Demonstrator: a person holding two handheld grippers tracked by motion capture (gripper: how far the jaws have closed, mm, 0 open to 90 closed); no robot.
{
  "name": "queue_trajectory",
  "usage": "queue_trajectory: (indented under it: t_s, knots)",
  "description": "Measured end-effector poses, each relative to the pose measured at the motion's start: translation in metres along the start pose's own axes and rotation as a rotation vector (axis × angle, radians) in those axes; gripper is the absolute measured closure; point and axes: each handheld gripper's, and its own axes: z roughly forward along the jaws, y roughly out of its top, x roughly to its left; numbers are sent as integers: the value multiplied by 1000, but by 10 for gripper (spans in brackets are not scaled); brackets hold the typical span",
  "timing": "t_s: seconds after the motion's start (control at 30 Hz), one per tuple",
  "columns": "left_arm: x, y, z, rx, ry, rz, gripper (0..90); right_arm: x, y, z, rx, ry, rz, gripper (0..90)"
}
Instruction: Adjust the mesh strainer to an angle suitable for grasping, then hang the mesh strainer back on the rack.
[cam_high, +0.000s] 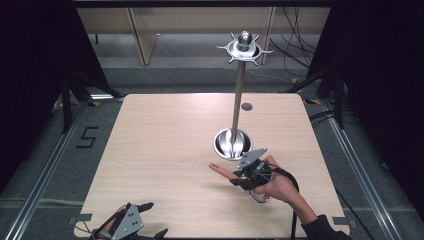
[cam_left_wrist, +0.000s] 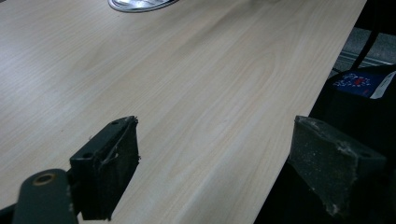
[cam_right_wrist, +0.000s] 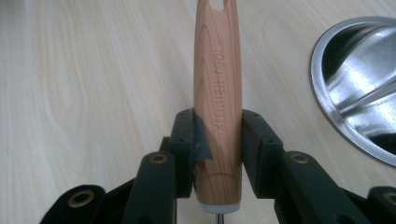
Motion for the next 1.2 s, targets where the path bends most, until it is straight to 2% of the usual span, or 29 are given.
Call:
queue_trajectory:
  t_s: [0.03, 0.07, 0.13, 0.17, 0.23, 0.27, 0.3, 0.37, 0.43, 0.53, 0.6, 0.67, 0.7, 0.73, 0.77, 0.8, 0.93, 1.0, 1.03, 1.07, 1.1, 1.13, 1.17, 1.2]
  knots:
    - [0, 0, 0, 1, -1, -2, 151, 0, 0, 0, 0, 0, 0, 686]
    - [0, 0, 1, -2, -3, -3, 151, 1, 0, -3, 7, 9, 20, 686]
    - [0, 1, 1, 2, -5, 1, 151, 0, -1, -5, -19, 24, 50, 686]
    - [-1, 1, 3, -12, -9, -18, 151, -2, -1, -5, -34, 37, 38, 686]
    - [1, 1, 3, -5, -1, 4, 151, -2, -3, -7, -56, 52, 62, 686]
    - [1, 2, 3, -7, -8, -2, 151, -3, -3, -8, -61, 58, 63, 686]
    - [1, 2, 3, 1, -12, 1, 151, -2, -4, -9, -70, 57, 75, 686]
    - [1, 2, 4, -17, -8, -4, 151, -2, -5, -11, -75, 54, 111, 686]
    - [2, 3, 4, -5, -15, -4, 151, -5, -7, -14, -102, 39, 116, 686]
    - [2, 3, 5, -17, -19, -22, 151, -9, -8, -17, -127, 46, 138, 687]
    - [2, 4, 4, -7, -16, -3, 151, -9, -8, -20, -143, 50, 150, 687]
    - [0, 3, 5, -13, -23, -13, 151, -8, -9, -22, -168, 42, 170, 687]
    - [0, 3, 4, -10, -14, 4, 151, -6, -9, -22, -191, 41, 191, 687]
    - [0, 3, 3, -7, -8, 16, 151, -7, -8, -25, -176, 48, 185, 687]
    - [-1, 3, 3, -13, -27, -5, 151, -9, -8, -28, -203, 50, 178, 687]
    - [0, 3, 3, -13, -24, 2, 151, -9, -8, -28, -203, 50, 178, 687]
    - [1, 3, 4, -21, -13, -2, 151, -9, -4, -38, -261, 53, 190, 687]
    - [1, 3, 4, -8, -17, -9, 151, -11, -3, -43, -309, 54, 188, 687]
    - [2, 3, 4, -9, -15, 5, 152, -11, -3, -46, -329, 55, 194, 687]
    - [1, 2, 4, -10, -11, -4, 152, -11, -2, -49, -329, 68, 217, 687]
    - [1, 2, 3, -8, -7, 4, 152, -13, -1, -51, -354, 66, 198, 687]
    - [0, 2, 2, -4, -13, 0, 152, -14, 0, -52, -375, 86, 197, 687]
    - [0, 2, 3, -17, -10, -10, 152, -14, 0, -54, -384, 60, 196, 687]
    - [0, 2, 2, -17, -5, 0, 152, -14, 1, -58, -396, 51, 188, 687]
